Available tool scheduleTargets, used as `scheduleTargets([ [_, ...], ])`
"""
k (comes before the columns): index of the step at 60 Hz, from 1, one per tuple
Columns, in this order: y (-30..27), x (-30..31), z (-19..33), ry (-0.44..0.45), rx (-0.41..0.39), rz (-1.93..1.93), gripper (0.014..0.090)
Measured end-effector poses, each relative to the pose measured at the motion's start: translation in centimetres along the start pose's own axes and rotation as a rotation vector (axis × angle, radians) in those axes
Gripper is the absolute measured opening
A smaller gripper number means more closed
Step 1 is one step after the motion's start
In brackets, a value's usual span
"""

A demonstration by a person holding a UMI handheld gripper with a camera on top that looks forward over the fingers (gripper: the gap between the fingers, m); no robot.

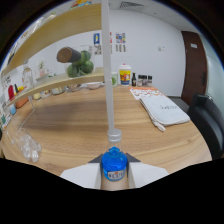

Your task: Make me a cup of Mount Fuji.

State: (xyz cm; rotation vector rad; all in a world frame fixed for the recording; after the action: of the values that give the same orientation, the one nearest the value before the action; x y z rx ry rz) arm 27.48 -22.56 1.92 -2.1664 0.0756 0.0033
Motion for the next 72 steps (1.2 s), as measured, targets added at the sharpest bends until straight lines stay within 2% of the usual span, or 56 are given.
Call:
scheduleTargets([
  [18,1.1,0.5,-0.5,0.027,-0.032,-0.025,0.0388],
  [24,1.0,0.4,-1.4,0.033,-0.032,-0.015,0.0532],
  [29,0.0,0.7,-2.7,0.068,-0.01,-0.006,0.0766],
  [31,-0.6,0.8,-3.5,0.09,-0.001,-0.001,0.0829],
  [33,-1.2,0.9,-4.3,0.112,0.013,0.008,0.0858],
  [44,-5.5,-2.8,-9.9,0.139,0.108,0.074,0.0853],
  [50,-6.4,-7.2,-12.1,0.096,0.138,0.082,0.0851],
  [62,-4.8,-16.6,-13.5,0.023,0.133,0.064,0.0852],
  [72,-3.5,-21.9,-13.0,0.021,0.108,0.057,0.0852],
])
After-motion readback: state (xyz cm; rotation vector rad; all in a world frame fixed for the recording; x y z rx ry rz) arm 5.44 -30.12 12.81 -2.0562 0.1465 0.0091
